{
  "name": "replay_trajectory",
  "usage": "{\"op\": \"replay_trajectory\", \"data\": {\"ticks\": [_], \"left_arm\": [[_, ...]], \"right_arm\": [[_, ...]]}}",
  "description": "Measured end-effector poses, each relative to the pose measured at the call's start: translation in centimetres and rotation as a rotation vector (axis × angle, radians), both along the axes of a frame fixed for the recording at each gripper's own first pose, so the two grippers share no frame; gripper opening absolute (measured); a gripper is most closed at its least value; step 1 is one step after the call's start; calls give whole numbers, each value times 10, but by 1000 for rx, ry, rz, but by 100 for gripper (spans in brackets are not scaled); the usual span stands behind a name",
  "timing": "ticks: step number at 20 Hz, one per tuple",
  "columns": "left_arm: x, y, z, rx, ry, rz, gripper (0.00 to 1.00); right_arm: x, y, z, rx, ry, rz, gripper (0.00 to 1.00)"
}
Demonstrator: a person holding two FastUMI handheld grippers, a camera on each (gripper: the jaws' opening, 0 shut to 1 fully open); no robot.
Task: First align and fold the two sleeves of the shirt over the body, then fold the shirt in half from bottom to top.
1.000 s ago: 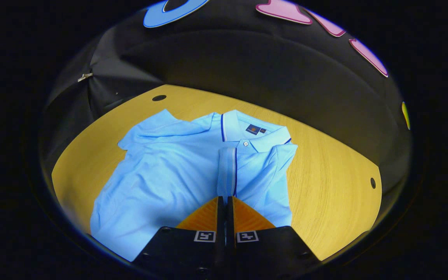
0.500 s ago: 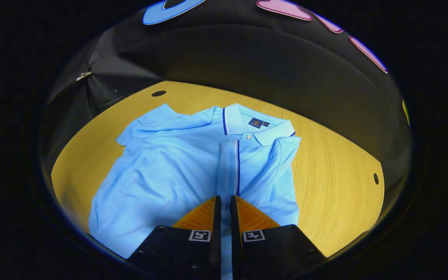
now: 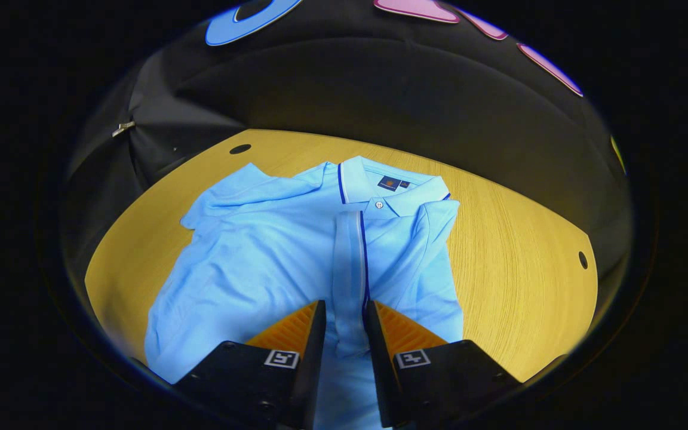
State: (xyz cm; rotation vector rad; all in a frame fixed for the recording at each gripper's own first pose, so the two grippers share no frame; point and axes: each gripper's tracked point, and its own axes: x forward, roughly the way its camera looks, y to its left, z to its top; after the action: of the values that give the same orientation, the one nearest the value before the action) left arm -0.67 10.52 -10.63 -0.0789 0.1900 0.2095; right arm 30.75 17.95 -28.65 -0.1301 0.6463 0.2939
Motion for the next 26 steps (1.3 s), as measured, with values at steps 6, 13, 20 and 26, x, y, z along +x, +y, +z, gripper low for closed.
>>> {"op": "replay_trajectory", "data": {"ticks": [6,13,20,26], "left_arm": [[21,-3,5,20,-8,-23,99],[71,-13,9,43,-18,-73,100],[141,-22,12,98,-44,-102,100],[217,-27,-2,110,-39,-125,100]], "right_arm": [[5,0,40,92,-123,-1,77],[-8,-29,129,160,-339,-32,95],[-51,-78,203,217,-494,-97,96],[-102,-109,234,226,-566,-122,96]]}}
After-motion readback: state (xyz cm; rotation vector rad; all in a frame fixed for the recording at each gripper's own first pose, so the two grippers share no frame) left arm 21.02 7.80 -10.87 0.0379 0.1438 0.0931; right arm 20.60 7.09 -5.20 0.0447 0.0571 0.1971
